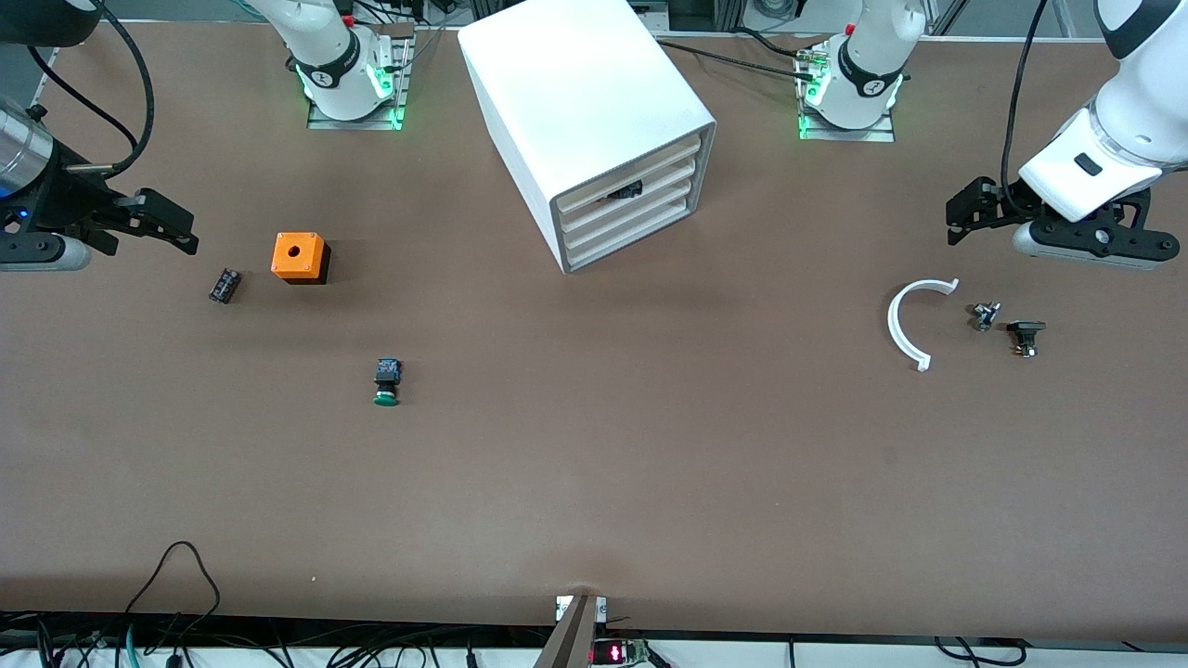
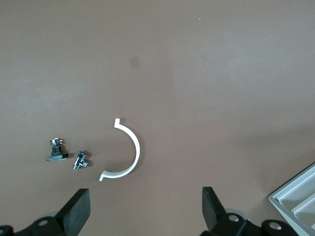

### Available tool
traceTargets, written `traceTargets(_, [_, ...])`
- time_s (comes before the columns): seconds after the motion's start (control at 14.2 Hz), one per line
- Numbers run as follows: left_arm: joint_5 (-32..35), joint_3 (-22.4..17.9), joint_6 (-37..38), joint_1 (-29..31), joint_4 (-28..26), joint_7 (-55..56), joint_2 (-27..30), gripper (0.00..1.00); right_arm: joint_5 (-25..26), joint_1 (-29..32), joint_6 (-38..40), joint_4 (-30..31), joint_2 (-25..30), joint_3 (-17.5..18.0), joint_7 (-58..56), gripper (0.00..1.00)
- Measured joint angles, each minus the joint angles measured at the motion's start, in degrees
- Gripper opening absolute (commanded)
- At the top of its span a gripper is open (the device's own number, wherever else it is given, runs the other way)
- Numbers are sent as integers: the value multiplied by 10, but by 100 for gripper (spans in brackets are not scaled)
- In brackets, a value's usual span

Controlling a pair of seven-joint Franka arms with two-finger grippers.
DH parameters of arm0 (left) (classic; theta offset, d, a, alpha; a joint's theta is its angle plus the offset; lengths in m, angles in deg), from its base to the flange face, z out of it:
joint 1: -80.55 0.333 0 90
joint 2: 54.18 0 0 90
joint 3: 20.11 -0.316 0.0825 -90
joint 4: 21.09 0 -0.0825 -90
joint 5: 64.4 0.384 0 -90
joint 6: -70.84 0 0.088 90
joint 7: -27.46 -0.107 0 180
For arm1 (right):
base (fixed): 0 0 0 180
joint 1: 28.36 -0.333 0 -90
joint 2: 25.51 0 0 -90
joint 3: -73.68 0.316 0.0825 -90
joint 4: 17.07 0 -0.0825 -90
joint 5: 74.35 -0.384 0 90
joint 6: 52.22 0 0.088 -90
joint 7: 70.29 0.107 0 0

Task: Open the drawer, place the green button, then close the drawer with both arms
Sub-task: 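Move the right gripper toward the green button while the left gripper advances, then grasp the green button with the right gripper while the left gripper reaches the drawer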

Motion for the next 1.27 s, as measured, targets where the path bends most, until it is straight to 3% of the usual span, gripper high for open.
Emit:
traceTargets(0.49, [0, 1, 1, 0, 1, 0, 0, 100, -8, 0, 2, 2, -3, 1, 0, 100])
traceTargets(0.78, [-5, 2, 35, 0, 1, -4, 0, 100, -11, -10, 5, 25, -52, 13, -1, 100])
traceTargets(1.06, [-117, 3, 144, -3, 0, -6, -18, 100, -11, -35, -77, 35, -120, 16, -1, 100])
traceTargets(1.27, [-195, 4, 163, -8, -3, -35, -52, 100, -11, -46, -180, 65, -160, 16, -1, 100])
